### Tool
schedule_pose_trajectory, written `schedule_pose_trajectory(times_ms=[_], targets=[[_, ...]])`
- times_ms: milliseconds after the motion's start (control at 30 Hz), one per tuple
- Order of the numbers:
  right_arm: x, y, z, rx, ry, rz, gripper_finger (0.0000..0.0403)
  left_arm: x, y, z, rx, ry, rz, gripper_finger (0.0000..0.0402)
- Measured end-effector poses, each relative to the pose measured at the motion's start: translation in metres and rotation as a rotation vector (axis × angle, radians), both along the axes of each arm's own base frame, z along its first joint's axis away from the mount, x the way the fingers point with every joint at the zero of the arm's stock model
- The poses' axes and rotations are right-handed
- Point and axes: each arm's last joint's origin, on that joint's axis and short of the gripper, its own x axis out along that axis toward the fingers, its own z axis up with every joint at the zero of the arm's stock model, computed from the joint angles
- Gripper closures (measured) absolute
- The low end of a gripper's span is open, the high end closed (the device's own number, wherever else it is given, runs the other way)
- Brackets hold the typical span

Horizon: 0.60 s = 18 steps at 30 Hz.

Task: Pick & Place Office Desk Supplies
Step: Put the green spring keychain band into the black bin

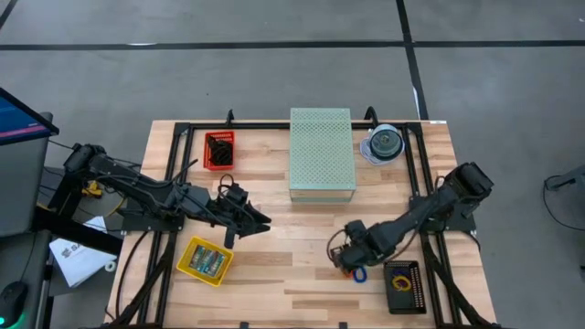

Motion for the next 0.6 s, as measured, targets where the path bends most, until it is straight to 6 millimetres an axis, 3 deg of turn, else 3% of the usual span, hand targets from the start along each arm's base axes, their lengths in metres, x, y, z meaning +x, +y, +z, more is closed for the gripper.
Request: schedule_pose_trajectory(times_ms=[167,367,600], targets=[[-0.014,0.004,-0.018,0.009,0.013,-0.088,0.0224,0.000,0.000,0.000,0.001,0.000,-0.004,0.0266],[-0.017,0.013,-0.029,0.063,-0.049,-0.121,0.0225,0.000,0.000,0.000,0.001,0.001,-0.016,0.0266],[-0.010,0.010,-0.044,0.037,-0.024,-0.142,0.0225,0.000,0.000,0.000,0.001,0.001,-0.017,0.0266]])
